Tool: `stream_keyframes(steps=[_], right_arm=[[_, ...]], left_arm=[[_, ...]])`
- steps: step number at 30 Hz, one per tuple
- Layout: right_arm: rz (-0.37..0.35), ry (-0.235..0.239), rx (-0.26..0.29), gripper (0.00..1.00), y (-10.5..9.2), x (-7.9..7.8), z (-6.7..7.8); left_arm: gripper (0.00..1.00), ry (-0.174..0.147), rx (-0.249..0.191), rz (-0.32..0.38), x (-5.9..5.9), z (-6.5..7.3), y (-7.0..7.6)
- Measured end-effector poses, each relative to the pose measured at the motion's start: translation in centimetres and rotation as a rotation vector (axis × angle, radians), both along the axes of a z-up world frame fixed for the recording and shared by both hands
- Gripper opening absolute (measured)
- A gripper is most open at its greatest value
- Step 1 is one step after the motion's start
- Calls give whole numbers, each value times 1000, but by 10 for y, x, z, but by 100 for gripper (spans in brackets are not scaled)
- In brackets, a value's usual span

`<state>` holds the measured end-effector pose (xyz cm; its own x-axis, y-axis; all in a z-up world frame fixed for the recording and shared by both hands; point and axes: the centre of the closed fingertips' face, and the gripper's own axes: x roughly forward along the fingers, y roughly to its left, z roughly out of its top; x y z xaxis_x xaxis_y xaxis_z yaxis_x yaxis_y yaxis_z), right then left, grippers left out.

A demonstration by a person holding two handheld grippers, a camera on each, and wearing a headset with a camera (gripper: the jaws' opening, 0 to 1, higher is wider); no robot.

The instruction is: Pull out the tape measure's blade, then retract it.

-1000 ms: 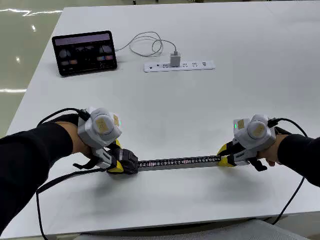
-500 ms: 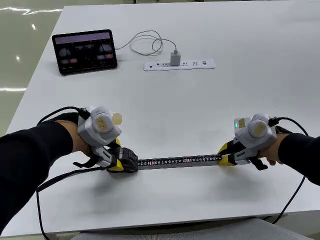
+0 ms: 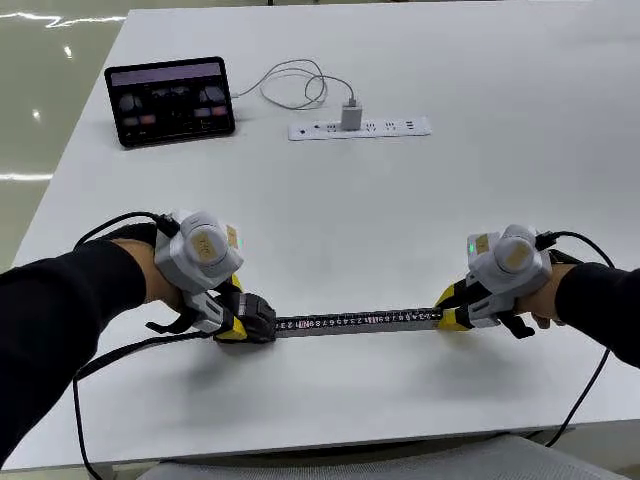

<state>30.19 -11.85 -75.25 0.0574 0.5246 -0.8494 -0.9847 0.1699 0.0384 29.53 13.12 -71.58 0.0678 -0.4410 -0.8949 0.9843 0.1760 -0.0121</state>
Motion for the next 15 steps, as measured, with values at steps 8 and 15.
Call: stream_keyframes(steps=[8,15], right_arm=[[0,14,-9,10,-2,1,-2],[23,11,-21,10,-3,3,-4]], left_arm=[[31,0,5,0,0,0,0],[31,-1,1,3,1,0,-1]])
